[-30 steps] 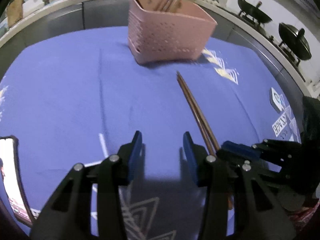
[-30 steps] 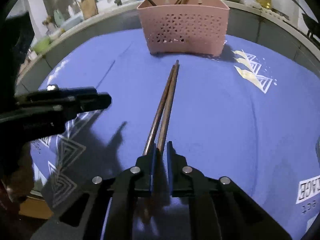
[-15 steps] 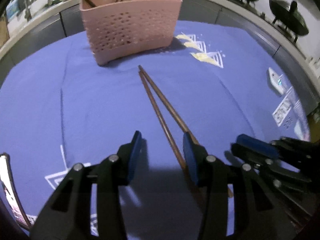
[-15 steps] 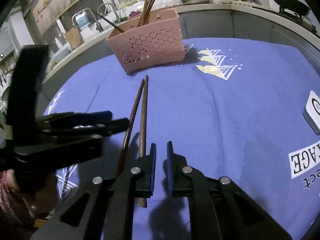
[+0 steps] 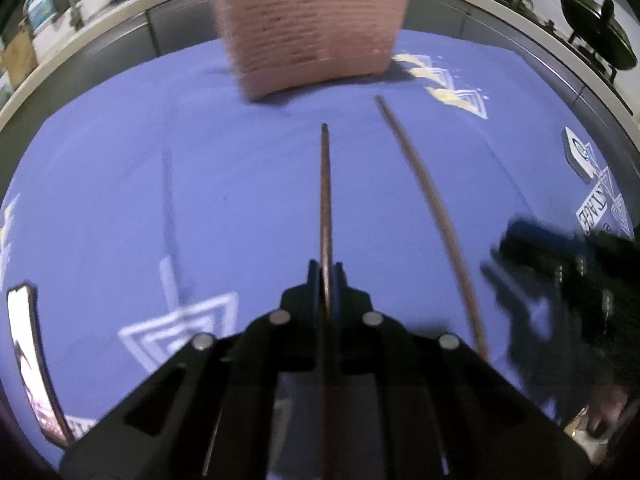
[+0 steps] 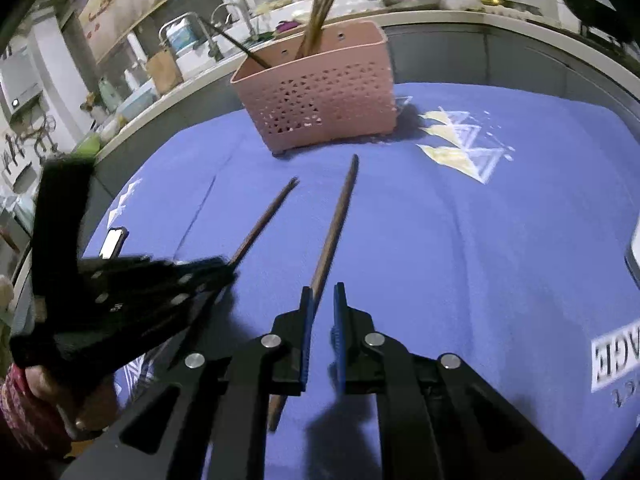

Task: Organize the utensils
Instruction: 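Close the left gripper on a chopstick while the right gripper grasps another, then lift both held chopsticks and carry them above the pink basket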

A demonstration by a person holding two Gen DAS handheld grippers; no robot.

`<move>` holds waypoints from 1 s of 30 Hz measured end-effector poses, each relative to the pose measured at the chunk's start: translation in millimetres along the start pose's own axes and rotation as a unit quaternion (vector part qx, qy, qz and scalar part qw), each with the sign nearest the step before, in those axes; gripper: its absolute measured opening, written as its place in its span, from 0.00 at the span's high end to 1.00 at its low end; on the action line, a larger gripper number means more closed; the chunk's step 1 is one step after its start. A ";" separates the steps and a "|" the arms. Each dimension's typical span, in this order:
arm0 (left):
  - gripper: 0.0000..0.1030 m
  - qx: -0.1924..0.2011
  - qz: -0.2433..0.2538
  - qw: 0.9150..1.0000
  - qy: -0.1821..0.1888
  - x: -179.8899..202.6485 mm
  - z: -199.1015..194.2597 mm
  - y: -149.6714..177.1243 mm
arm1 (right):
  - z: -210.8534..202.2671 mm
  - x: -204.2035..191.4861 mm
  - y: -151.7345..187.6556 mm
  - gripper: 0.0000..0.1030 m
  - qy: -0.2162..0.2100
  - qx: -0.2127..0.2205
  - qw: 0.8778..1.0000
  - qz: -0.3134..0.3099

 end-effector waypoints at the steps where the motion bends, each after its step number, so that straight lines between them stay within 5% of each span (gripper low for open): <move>1: 0.95 0.000 -0.005 1.000 0.001 -5.8 -4.8 5.4 | 5.0 -1.6 -7.0 0.89 0.002 -0.002 1.000 -0.006; 6: 0.91 -0.003 -0.020 1.000 -0.002 -30.7 -16.5 14.3 | 37.8 4.4 -36.1 0.89 -0.005 -0.026 0.999 0.020; 9: 0.72 0.001 -0.014 1.000 -0.016 -38.5 -13.2 -0.8 | 60.1 12.4 -53.4 0.89 -0.007 -0.045 0.998 0.053; 15: 0.71 0.014 0.013 0.999 -0.032 -42.4 4.8 -36.1 | 85.7 16.8 -74.7 0.83 0.021 -0.053 0.997 0.059; 17: 0.75 0.019 0.010 0.999 -0.033 -44.4 8.4 -44.9 | 89.8 13.5 -80.2 0.82 0.036 -0.048 0.997 0.041; 18: 0.90 0.020 0.009 0.999 -0.030 -44.9 8.9 -47.3 | 91.5 11.3 -81.7 0.82 0.047 -0.046 0.997 0.027; 19: 0.94 0.018 0.006 1.000 -0.020 -44.2 9.6 -49.1 | 93.6 6.7 -83.1 0.83 0.061 -0.042 0.997 0.003; 22: 0.95 0.012 -0.002 1.000 -0.013 -45.9 8.5 -52.3 | 96.9 -4.6 -82.2 0.93 0.075 -0.041 0.995 -0.042; 24: 0.95 0.027 -0.011 1.000 -0.003 -47.1 -5.8 -57.5 | 90.4 -14.8 -78.1 0.95 0.047 -0.053 0.996 -0.045; 30: 0.95 0.125 -0.006 0.992 0.027 -38.4 -85.3 -85.7 | 3.7 -42.8 -93.2 0.95 -0.033 0.047 0.997 -0.050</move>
Point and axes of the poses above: each gripper's, at about its wrist camera, not at the fingertips, and z roughly the way its jaws point, x to its right, y to its underside, the point moved 10 cm from there along z, roughly the way its jaws point, and after that the axes turned 12 degrees about y, right-handed, at the moved point
